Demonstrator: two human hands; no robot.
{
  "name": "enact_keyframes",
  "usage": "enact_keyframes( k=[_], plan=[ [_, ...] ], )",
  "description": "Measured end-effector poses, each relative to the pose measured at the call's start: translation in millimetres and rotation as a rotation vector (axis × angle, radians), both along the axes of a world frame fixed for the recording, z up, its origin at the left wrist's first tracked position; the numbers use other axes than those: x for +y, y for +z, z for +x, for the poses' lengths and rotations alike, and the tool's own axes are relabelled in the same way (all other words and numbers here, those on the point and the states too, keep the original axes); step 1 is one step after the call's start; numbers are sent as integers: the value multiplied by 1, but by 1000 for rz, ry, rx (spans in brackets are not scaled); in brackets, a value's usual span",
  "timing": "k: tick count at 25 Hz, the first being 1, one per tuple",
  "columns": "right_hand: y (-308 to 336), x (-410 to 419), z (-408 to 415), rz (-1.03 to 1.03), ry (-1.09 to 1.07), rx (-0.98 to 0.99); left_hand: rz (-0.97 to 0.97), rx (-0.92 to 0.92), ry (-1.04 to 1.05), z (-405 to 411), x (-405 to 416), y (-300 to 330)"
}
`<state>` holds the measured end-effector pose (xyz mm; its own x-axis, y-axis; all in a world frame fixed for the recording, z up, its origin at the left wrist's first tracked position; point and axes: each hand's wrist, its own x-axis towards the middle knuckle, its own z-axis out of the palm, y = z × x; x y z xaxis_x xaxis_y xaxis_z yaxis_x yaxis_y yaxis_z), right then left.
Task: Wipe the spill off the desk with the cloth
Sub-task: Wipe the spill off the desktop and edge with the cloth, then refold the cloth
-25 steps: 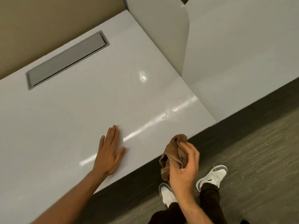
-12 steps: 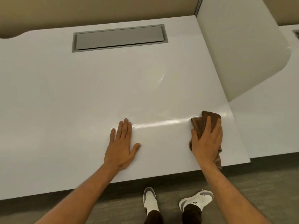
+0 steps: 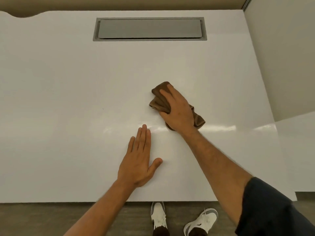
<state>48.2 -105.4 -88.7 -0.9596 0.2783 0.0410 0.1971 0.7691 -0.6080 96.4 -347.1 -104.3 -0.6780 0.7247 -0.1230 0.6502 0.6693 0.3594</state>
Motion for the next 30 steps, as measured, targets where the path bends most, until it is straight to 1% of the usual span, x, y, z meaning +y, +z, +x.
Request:
enact_keyframes(
  k=[2,4,7,9,12,16,19,22,25,28,30],
  plan=[
    [2,-21,0,-71,197,20,74,-25,33,0,0,1],
    [5,-33,14,-132,318,28,177,-70,88,0,0,2],
    [10,-39,54,-201,392,36,299,-122,184,-2,0,3],
    [11,-39,88,-234,381,-2,288,-137,171,-3,-1,1],
    [15,-34,152,-301,320,-147,206,-152,100,-1,-4,8],
    [33,-10,232,-382,256,-407,72,-209,34,22,-5,39],
    [62,13,279,-472,122,-490,19,-233,38,61,2,72],
    [108,35,312,-676,-93,-433,38,-335,122,104,19,116],
    [161,57,327,-894,-289,-264,110,-450,237,140,48,163],
    [207,72,331,-1237,-369,-135,259,-562,321,168,84,204],
    [232,76,329,-1412,-399,-120,370,-687,334,178,108,230]
  ],
)
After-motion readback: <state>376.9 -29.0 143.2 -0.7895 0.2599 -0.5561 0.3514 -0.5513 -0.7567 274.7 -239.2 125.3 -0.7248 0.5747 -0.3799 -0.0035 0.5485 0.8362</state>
